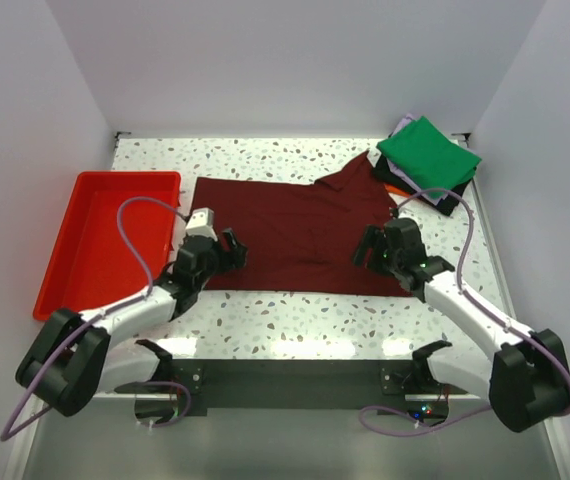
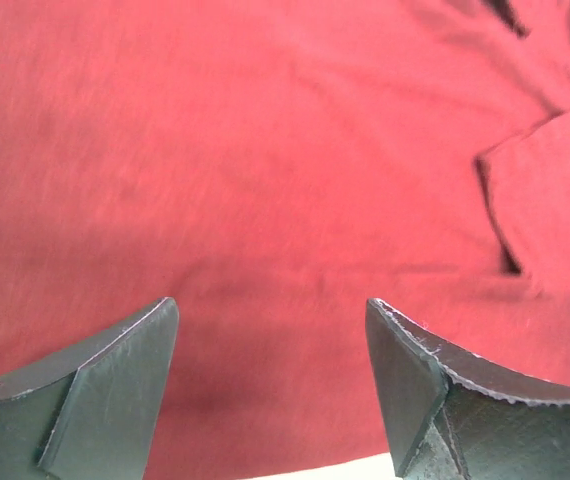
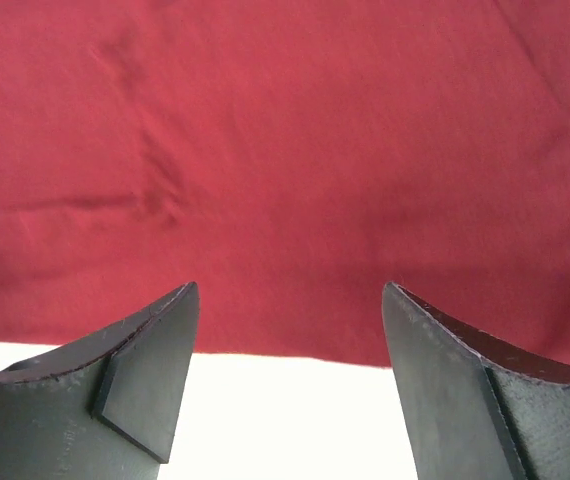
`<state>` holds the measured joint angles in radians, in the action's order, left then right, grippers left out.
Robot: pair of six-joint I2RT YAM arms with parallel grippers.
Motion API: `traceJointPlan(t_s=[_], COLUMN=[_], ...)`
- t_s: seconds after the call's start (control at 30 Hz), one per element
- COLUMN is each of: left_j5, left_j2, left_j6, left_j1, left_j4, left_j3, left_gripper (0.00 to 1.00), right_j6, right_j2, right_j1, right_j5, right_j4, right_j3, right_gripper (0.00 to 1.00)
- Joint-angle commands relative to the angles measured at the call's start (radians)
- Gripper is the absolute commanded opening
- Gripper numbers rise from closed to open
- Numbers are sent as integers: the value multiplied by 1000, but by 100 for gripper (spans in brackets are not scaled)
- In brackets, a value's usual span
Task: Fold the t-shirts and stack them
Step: Fold the tshirt
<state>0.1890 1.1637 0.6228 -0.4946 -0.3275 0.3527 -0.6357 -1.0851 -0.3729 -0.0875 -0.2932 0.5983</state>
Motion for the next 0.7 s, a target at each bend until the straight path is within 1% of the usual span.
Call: traceJointPlan(t_s=[0.0,0.1,0.17,0.2,0.27,0.37,0.43,0.53,0.63,0.67], left_j5=[23,15,1,-8,-42,-56,-54,-43,-42,-42], left_j2=[97,206,272,292,351,405,416,418,418,416], left_j6=[-70,-104,-121,-123,-124,-117,-112,-109,-91,-78], left_j1=[-7,-7,-6,-5,-7,-7,-6,-7,-7,-7], left_j4=[-86,-125,-195,-275,-333,-347,-363,-381,-381,-392], left_j3=[118,182,178,166,163,161,137,97,60,49], left_gripper=[81,81,82,83,84,84,84,84,84,84], right_j6=[68,93,116,122,136,142,142,139,113,88], right_j2=[-76,-172,-246,-268,-332,-372,-386,-398,-406,-407], right_j1=[0,0,0,0,0,-1,-1,-1,-1,-1], right_j5=[-28,-18,-14,-11,2,18,20,17,20,9], right_j4=[144,268,342,362,409,433,439,401,324,268], right_j3=[66,89,103,110,118,113,87,75,72,70], right_gripper=[77,77,77,77,77,77,77,77,77,77])
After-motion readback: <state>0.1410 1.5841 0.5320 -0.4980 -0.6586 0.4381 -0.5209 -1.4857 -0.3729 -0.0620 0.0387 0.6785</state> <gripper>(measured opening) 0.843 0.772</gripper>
